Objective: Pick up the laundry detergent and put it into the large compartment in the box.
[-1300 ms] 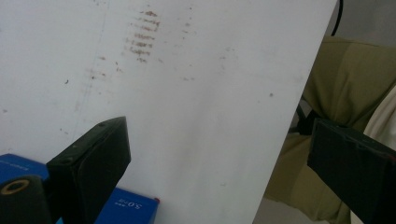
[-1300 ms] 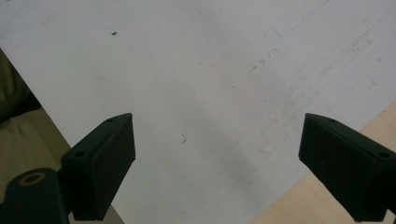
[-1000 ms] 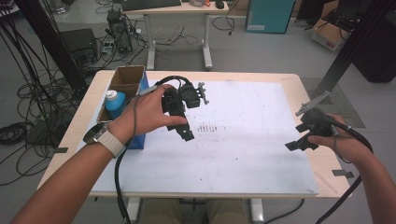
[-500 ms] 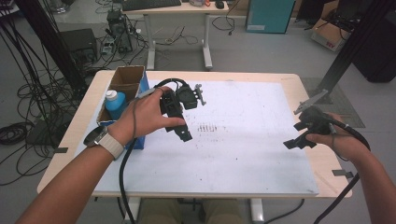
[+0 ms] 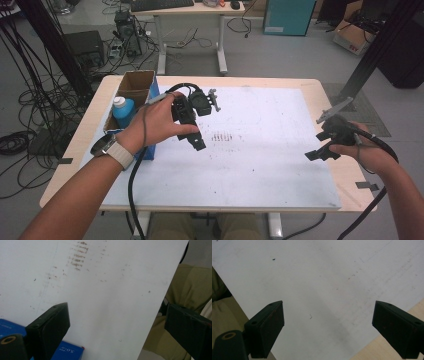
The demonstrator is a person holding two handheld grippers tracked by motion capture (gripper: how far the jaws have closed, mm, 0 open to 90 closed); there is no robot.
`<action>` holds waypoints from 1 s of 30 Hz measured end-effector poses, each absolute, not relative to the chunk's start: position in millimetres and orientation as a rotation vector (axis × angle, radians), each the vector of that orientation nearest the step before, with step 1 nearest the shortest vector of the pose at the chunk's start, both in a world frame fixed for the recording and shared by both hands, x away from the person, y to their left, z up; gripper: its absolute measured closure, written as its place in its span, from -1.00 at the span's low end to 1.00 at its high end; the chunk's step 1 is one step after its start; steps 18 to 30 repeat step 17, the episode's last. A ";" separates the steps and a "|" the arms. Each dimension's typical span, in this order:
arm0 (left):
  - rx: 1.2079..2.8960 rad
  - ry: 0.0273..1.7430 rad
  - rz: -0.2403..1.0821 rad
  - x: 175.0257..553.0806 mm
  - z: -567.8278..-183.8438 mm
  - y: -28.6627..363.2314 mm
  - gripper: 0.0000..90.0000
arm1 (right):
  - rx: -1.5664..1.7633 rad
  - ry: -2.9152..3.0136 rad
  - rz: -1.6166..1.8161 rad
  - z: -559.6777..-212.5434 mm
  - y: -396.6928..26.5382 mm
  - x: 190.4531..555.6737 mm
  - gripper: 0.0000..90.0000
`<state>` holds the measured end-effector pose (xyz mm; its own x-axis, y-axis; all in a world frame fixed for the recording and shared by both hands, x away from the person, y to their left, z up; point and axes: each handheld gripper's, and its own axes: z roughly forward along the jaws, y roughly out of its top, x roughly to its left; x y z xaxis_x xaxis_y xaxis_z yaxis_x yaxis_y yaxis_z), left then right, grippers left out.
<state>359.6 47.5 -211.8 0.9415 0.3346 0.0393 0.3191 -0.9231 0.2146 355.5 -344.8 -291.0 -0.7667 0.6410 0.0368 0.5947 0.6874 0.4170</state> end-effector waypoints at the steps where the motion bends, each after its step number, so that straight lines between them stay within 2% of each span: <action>1: 2.894 0.492 0.111 359.6 -211.9 47.4 -0.85 | 1.021 2.783 0.627 -291.3 -344.7 355.3 -0.77; 30: 2.886 0.505 0.113 362.2 -212.7 48.8 -0.85 | 1.018 2.776 0.630 -292.2 -348.3 352.2 -0.77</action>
